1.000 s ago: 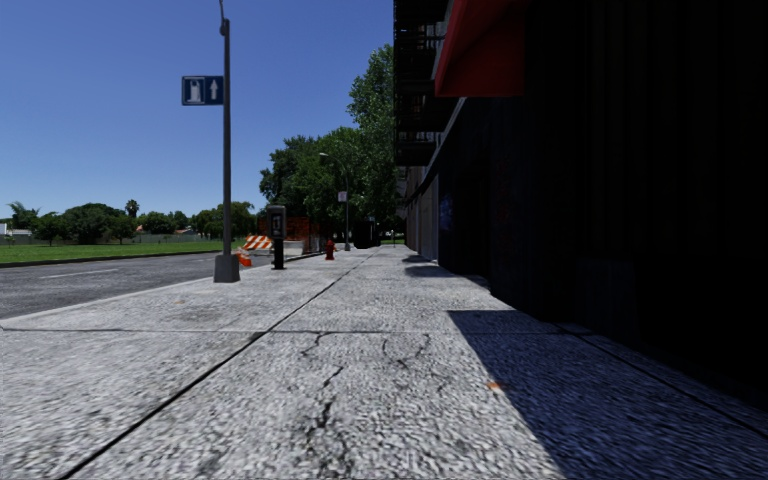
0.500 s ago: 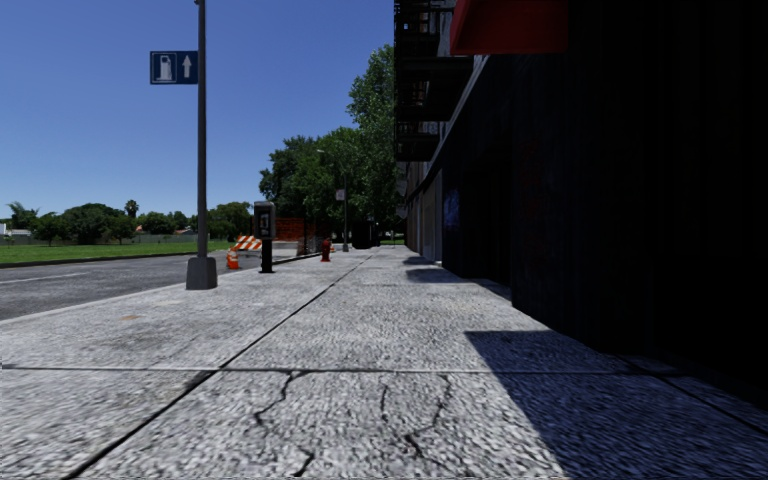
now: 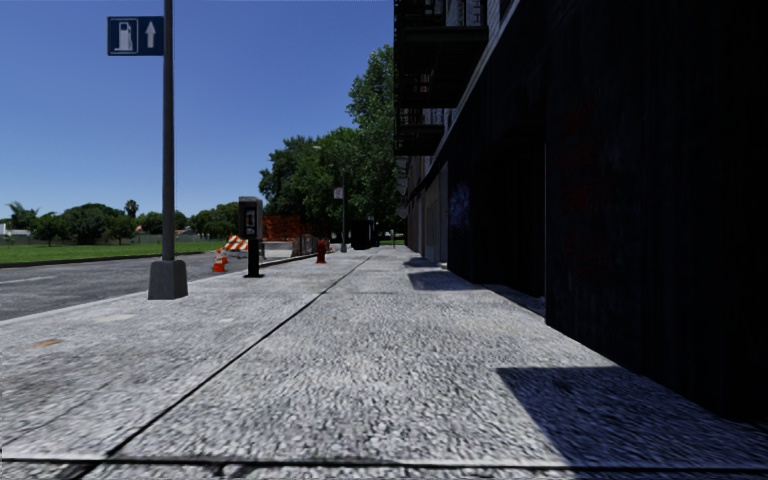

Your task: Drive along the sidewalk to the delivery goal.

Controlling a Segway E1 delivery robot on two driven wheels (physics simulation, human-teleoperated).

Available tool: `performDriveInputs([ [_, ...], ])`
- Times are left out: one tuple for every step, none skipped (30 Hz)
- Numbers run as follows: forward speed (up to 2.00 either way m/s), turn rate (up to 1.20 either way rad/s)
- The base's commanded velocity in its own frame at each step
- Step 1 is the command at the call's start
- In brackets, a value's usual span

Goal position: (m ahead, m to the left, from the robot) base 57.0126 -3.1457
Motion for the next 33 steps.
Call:
performDriveInputs([
  [1.93,0.0],
  [1.93,0.0],
  [1.93,0.0],
  [1.93,0.0],
  [1.93,0.0],
  [1.93,0.0],
  [1.93,0.0],
  [1.93,0.0],
  [1.93,0.0],
  [1.93,0.0],
  [1.93,0.0],
  [1.93,0.0],
  [1.93,0.0],
  [1.93,0.0],
  [1.93,0.0],
  [1.93,0.0],
  [1.93,0.0],
  [1.93,0.0],
  [1.93,0.0],
  [1.93,0.0],
  [1.93,0.0],
  [1.93,0.0],
  [1.93,0.0],
  [1.93,0.0],
  [1.93,0.0],
  [1.93,0.0],
  [1.93,0.0],
  [1.93,0.0],
  [1.93,0.0],
  [1.93,0.0],
  [1.93,0.0],
  [1.93,0.0],
  [1.93,0.0],
])
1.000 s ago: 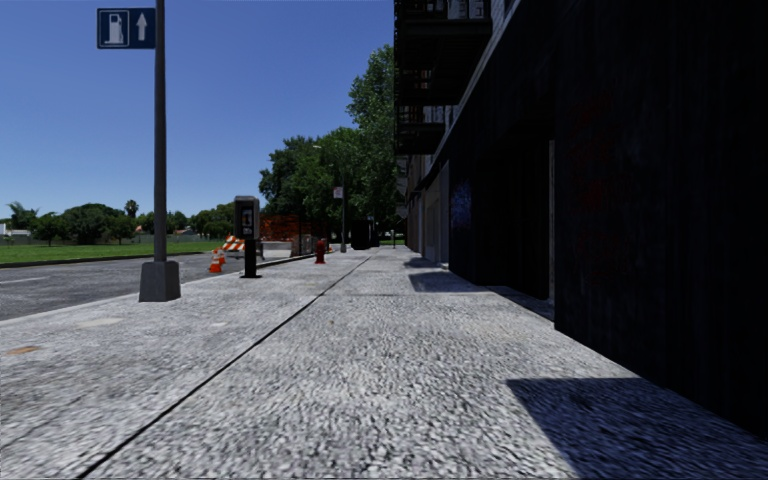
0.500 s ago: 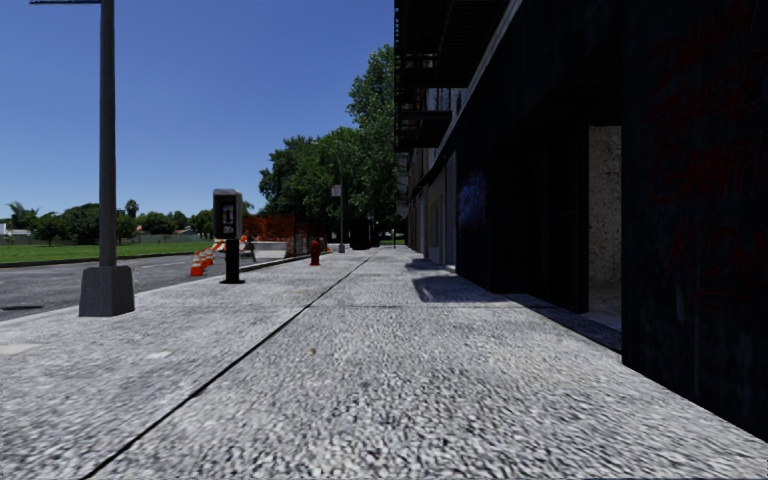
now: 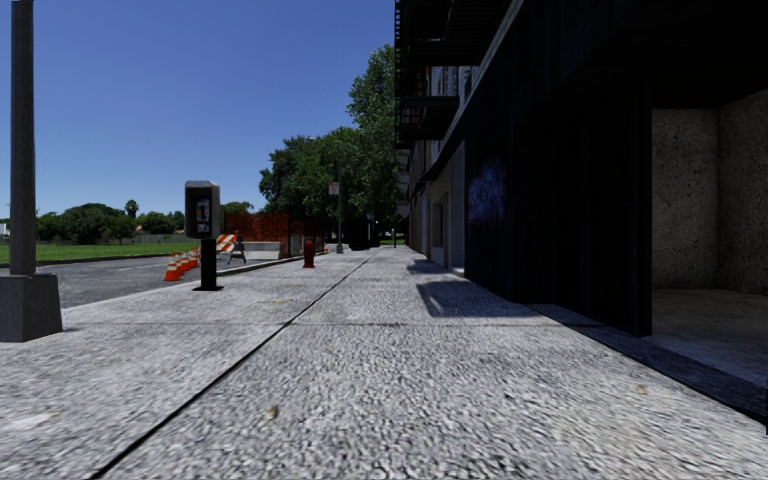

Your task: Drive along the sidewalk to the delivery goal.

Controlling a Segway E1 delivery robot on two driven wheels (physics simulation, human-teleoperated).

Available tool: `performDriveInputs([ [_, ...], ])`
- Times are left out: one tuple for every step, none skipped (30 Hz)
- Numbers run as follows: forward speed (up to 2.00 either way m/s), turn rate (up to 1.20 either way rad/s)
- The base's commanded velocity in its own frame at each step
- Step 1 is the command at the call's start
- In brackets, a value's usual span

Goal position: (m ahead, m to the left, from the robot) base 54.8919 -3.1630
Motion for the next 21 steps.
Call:
performDriveInputs([
  [1.93,0.0],
  [1.93,0.0],
  [1.93,0.0],
  [1.93,0.0],
  [1.93,0.0],
  [1.93,0.0],
  [1.93,0.0],
  [1.93,0.0],
  [1.93,0.0],
  [1.93,0.0],
  [1.93,0.0],
  [1.93,0.0],
  [1.93,0.0],
  [1.93,0.0],
  [1.93,0.0],
  [1.93,0.0],
  [1.93,0.0],
  [1.93,0.0],
  [1.93,0.0],
  [1.93,0.0],
  [1.93,0.0],
])
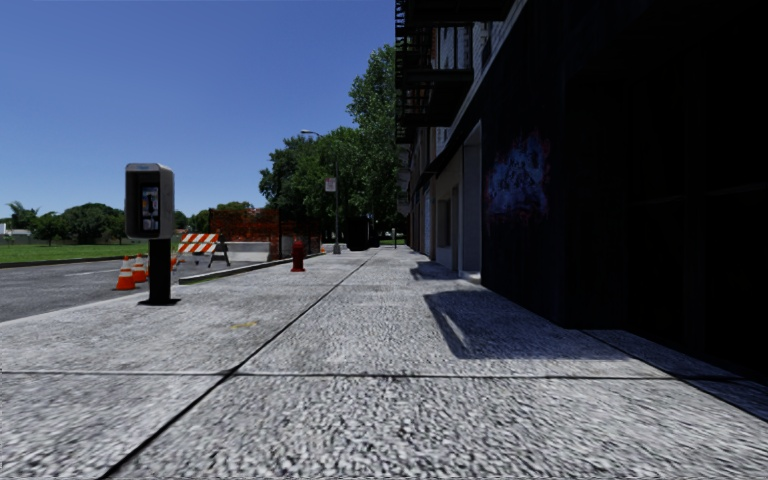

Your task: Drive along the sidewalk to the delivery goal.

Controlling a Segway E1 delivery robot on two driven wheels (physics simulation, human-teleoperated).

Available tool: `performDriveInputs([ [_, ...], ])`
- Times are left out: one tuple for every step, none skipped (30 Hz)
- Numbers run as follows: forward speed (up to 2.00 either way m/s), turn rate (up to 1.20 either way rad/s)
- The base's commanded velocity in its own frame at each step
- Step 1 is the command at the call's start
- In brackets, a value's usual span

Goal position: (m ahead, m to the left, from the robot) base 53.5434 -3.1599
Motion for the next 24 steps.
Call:
performDriveInputs([
  [1.93,0.0],
  [1.93,0.0],
  [1.93,0.0],
  [1.93,0.0],
  [1.93,0.0],
  [1.93,0.0],
  [1.93,0.0],
  [1.93,0.0],
  [1.93,0.0],
  [1.93,0.0],
  [1.93,0.0],
  [1.93,0.0],
  [1.93,0.0],
  [1.93,0.0],
  [1.93,0.0],
  [1.93,0.0],
  [1.93,0.0],
  [1.93,0.0],
  [1.93,0.0],
  [1.93,0.0],
  [1.93,0.0],
  [1.93,0.0],
  [1.93,0.0],
  [1.93,0.0],
])
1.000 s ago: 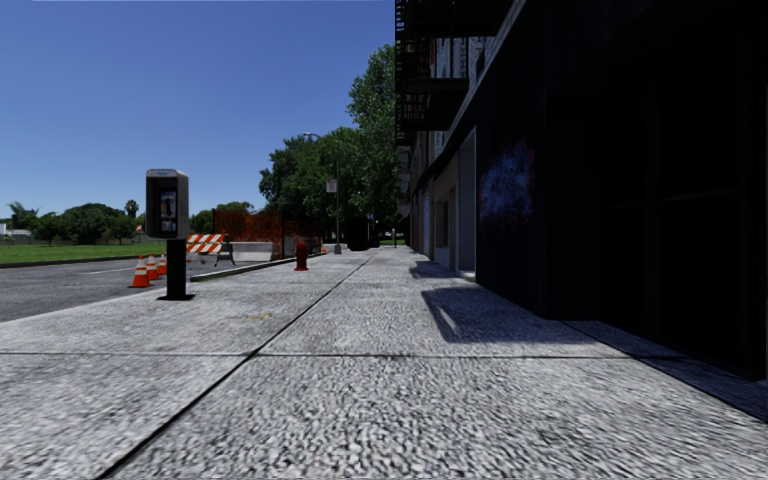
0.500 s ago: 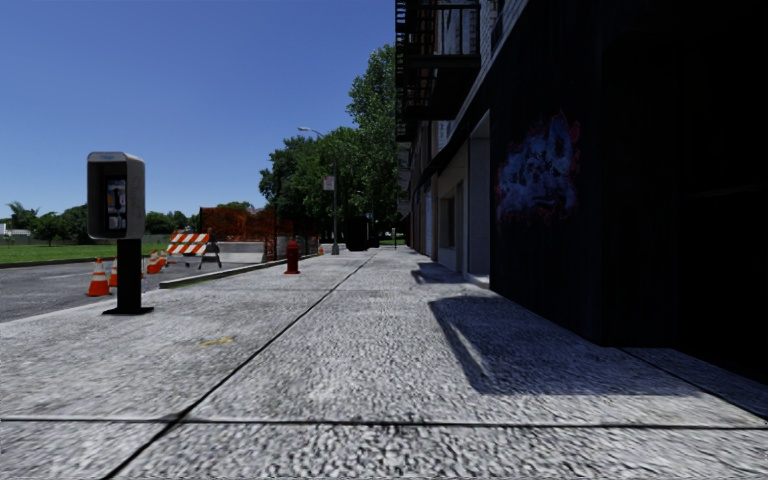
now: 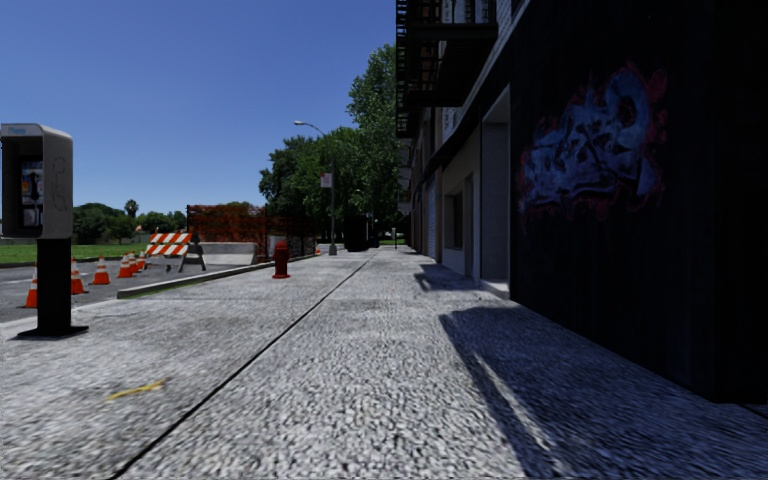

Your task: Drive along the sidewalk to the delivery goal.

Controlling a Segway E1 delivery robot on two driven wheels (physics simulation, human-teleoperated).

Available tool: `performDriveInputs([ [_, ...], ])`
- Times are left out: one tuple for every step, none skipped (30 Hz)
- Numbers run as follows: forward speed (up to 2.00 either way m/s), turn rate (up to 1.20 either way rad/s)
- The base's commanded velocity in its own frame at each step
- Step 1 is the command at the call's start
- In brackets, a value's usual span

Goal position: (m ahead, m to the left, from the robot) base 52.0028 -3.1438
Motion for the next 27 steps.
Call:
performDriveInputs([
  [1.93,0.0],
  [1.93,0.0],
  [1.93,0.0],
  [1.93,0.0],
  [1.93,0.0],
  [1.93,0.0],
  [1.93,0.0],
  [1.93,0.0],
  [1.93,0.0],
  [1.93,0.0],
  [1.93,0.0],
  [1.93,0.0],
  [1.93,0.0],
  [1.93,0.0],
  [1.93,0.0],
  [1.93,0.0],
  [1.93,0.0],
  [1.93,0.0],
  [1.93,0.0],
  [1.93,0.0],
  [1.93,0.0],
  [1.93,0.0],
  [1.93,0.0],
  [1.93,0.0],
  [1.93,0.0],
  [1.93,0.0],
  [1.93,0.0],
])
